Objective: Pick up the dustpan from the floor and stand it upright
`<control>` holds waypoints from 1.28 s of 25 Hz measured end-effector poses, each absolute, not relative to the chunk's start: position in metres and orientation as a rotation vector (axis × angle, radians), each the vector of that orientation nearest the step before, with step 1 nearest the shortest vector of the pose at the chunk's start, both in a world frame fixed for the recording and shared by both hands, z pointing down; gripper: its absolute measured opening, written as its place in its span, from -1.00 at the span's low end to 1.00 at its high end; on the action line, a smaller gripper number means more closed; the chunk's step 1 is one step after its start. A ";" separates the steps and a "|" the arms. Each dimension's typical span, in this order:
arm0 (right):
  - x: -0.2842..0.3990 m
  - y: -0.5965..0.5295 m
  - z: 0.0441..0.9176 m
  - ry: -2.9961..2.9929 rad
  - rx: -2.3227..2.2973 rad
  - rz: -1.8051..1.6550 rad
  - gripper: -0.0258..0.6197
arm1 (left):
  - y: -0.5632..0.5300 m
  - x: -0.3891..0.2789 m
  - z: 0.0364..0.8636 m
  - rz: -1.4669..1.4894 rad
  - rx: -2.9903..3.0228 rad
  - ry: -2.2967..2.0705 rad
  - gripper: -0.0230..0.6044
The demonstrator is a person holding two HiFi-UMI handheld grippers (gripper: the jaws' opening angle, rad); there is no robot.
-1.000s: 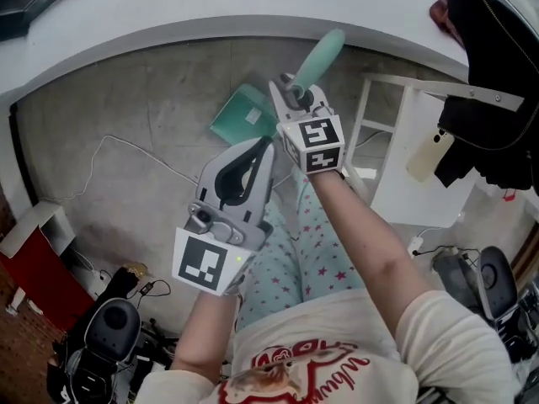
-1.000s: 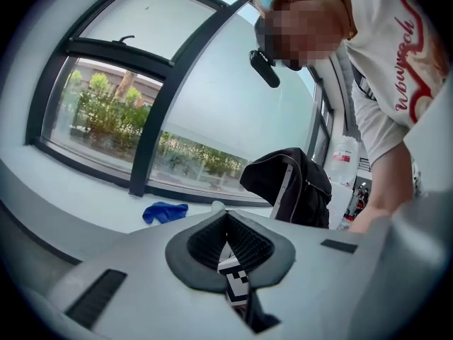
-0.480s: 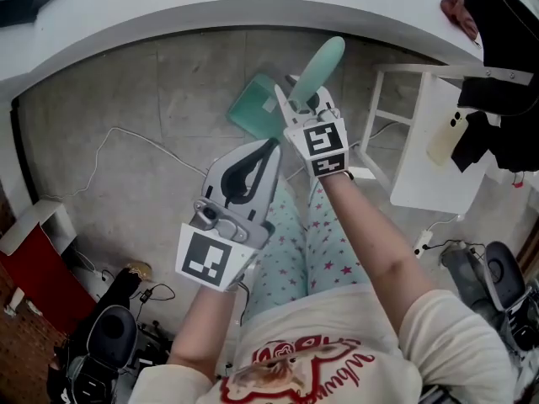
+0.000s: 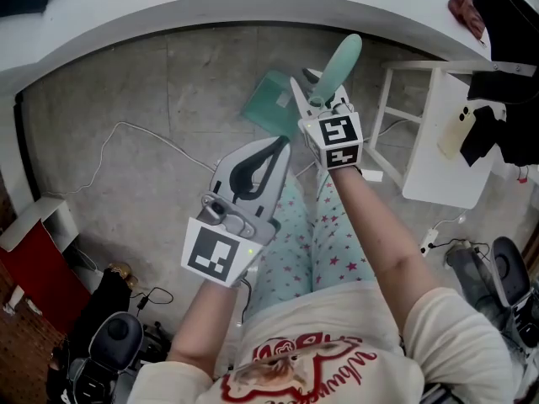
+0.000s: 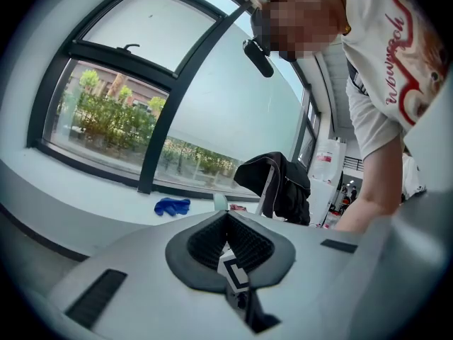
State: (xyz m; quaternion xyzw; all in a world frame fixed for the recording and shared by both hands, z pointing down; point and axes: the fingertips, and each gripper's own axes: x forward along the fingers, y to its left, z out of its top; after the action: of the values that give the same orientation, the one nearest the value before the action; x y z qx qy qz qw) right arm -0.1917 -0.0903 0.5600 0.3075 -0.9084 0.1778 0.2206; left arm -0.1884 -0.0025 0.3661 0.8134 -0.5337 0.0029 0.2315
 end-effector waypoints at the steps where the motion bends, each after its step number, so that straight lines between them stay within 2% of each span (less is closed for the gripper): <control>1: -0.192 -0.091 0.560 -2.515 0.854 0.496 -0.63 | 0.000 -0.190 0.366 0.011 2.239 -1.462 -0.92; 3: -0.193 -0.090 0.557 -2.529 0.861 0.506 -0.55 | 0.002 -0.192 0.366 0.012 2.245 -1.455 -0.92; 6: -0.193 -0.087 0.552 -2.541 0.884 0.537 -0.31 | 0.005 -0.195 0.365 0.012 2.257 -1.441 -0.92; 9: -0.187 -0.078 0.550 -2.534 0.905 0.559 -0.21 | 0.008 -0.194 0.363 0.015 2.276 -1.414 -0.92; 20: -0.147 -0.040 0.510 -2.533 0.992 0.568 -0.18 | 0.008 -0.188 0.362 0.012 2.343 -1.355 -0.92; 21: -0.145 -0.037 0.500 -2.546 0.992 0.547 -0.22 | 0.009 -0.187 0.362 0.011 2.345 -1.351 -0.92; 22: -0.145 -0.034 0.488 -2.560 0.995 0.525 -0.45 | 0.011 -0.187 0.361 0.010 2.347 -1.347 -0.92; 23: -0.144 -0.031 0.477 -2.576 1.002 0.510 -0.80 | 0.012 -0.186 0.361 0.010 2.349 -1.345 -0.92; 32: -0.127 -0.018 0.402 -2.735 1.113 0.523 -0.83 | 0.029 -0.176 0.367 0.025 2.355 -1.363 -0.92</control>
State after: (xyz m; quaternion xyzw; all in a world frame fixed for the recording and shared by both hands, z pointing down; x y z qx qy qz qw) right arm -0.1273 -0.0185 0.4024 0.3702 -0.9097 0.1740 0.0715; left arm -0.1763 0.0290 0.3666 0.8464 -0.4899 0.0090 0.2085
